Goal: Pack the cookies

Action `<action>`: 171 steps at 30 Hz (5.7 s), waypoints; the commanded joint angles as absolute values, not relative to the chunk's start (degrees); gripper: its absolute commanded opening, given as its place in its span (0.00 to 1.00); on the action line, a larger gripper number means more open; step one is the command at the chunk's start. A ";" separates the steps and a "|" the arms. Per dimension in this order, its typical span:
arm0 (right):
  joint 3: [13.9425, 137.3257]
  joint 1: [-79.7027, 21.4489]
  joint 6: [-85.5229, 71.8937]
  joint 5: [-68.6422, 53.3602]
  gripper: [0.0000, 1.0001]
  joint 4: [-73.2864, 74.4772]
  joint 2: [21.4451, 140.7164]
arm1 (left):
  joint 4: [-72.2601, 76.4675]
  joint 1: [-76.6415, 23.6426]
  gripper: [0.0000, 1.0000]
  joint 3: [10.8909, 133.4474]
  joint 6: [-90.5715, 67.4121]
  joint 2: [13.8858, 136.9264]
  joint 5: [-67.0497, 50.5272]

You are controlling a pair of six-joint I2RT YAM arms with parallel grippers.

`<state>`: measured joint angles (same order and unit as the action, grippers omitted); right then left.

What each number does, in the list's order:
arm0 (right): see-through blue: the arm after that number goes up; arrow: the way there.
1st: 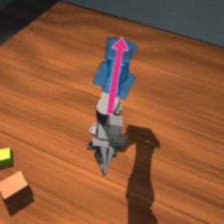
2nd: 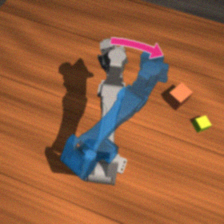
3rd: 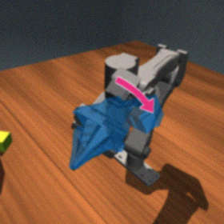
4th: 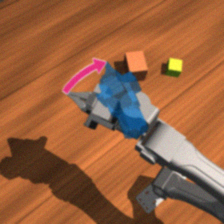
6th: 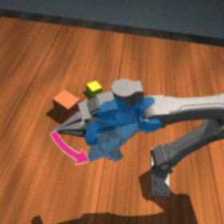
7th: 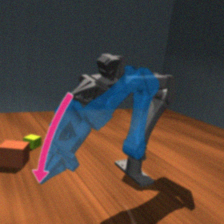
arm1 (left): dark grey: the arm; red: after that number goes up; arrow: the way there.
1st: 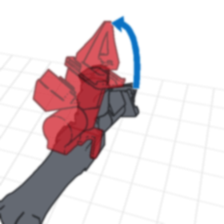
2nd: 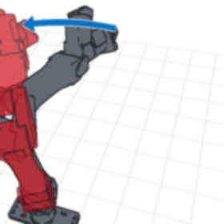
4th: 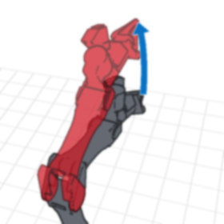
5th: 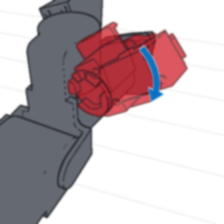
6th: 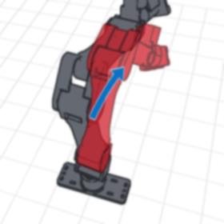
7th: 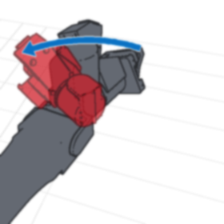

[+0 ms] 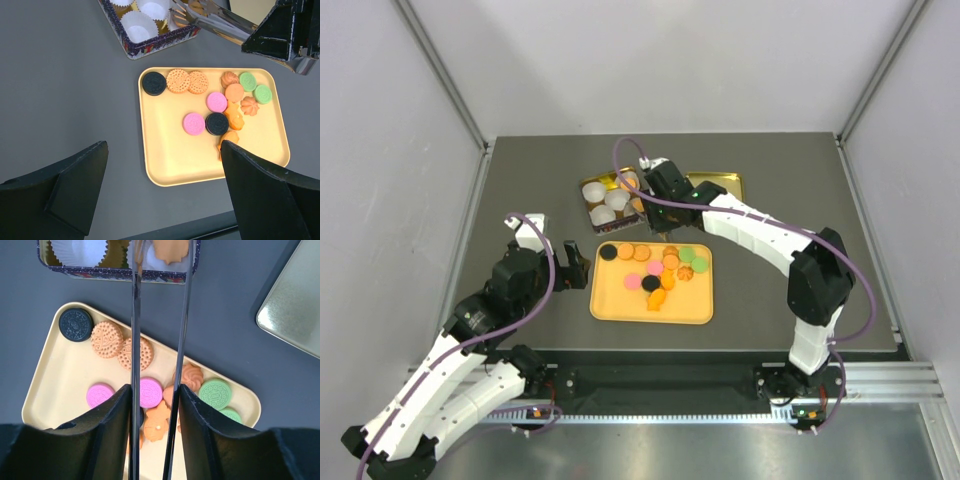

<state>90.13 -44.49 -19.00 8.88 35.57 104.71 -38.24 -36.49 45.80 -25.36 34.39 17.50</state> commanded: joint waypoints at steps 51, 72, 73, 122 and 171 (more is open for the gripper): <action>51.95 -77.08 -43.67 20.66 0.41 45.26 58.11 | -37.62 -36.65 0.99 45.79 -25.22 33.49 17.31; 49.22 -78.66 -47.29 17.23 0.43 45.26 58.62 | -37.44 -36.65 0.99 45.79 -25.14 32.96 17.31; 49.22 -78.75 -47.20 17.49 0.44 45.18 58.88 | -37.53 -36.56 0.99 45.79 -25.14 33.05 17.31; 57.74 -77.78 -35.78 15.21 0.44 45.97 65.74 | -37.71 -36.65 0.99 45.88 -25.22 32.78 17.84; 65.12 -69.35 -31.30 13.54 0.25 47.46 63.63 | -37.71 -36.65 0.99 45.79 -25.31 32.96 18.11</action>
<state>60.01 -71.18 -33.17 12.69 49.50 63.81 -38.24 -36.49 45.63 -25.36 33.12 17.47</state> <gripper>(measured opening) 0.329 0.991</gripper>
